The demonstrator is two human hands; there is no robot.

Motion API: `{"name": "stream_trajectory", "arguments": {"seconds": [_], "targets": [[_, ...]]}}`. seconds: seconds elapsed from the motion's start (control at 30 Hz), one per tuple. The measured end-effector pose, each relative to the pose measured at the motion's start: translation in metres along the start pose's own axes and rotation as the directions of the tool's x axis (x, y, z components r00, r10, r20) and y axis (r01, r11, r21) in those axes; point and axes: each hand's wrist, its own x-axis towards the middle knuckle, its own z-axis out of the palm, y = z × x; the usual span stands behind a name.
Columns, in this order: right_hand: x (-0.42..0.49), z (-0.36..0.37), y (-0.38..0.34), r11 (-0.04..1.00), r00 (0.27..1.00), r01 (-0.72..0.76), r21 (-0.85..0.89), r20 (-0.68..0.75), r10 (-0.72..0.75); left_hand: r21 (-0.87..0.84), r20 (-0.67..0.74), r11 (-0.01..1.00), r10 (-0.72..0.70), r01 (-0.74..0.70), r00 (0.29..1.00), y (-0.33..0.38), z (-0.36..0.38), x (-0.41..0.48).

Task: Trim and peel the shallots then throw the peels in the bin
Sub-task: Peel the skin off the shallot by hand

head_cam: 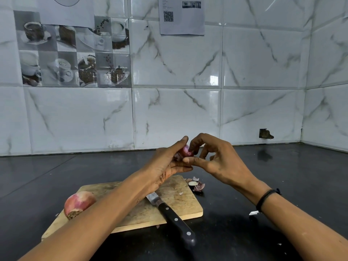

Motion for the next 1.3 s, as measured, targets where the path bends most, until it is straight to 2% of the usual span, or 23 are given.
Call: {"name": "stream_trajectory", "arguments": {"seconds": [0.33,0.5,0.77,1.03,1.3], "targets": [[0.000,0.004,0.003,0.999,0.998,-0.036,-0.010,0.044,0.036,0.061,-0.025,0.998,0.030,-0.028,0.999,0.000,0.000,-0.004],[0.002,0.003,0.005,0.998,0.998,-0.065,0.002,-0.018,0.065,0.060,-0.041,0.998,0.032,-0.029,0.999,-0.001,-0.002,-0.001],[0.002,0.002,0.004,1.000,0.997,0.007,-0.015,-0.075,-0.008,0.044,-0.076,0.999,0.023,-0.020,0.997,0.001,-0.005,0.000],[0.004,0.002,0.008,0.998,1.000,-0.012,-0.063,-0.025,0.010,0.050,-0.035,0.999,-0.015,0.017,0.999,0.001,-0.005,-0.002],[0.005,0.003,0.014,0.991,0.989,0.003,-0.132,0.146,0.016,0.071,-0.100,0.997,-0.028,0.035,0.995,0.000,-0.010,-0.001]]}}
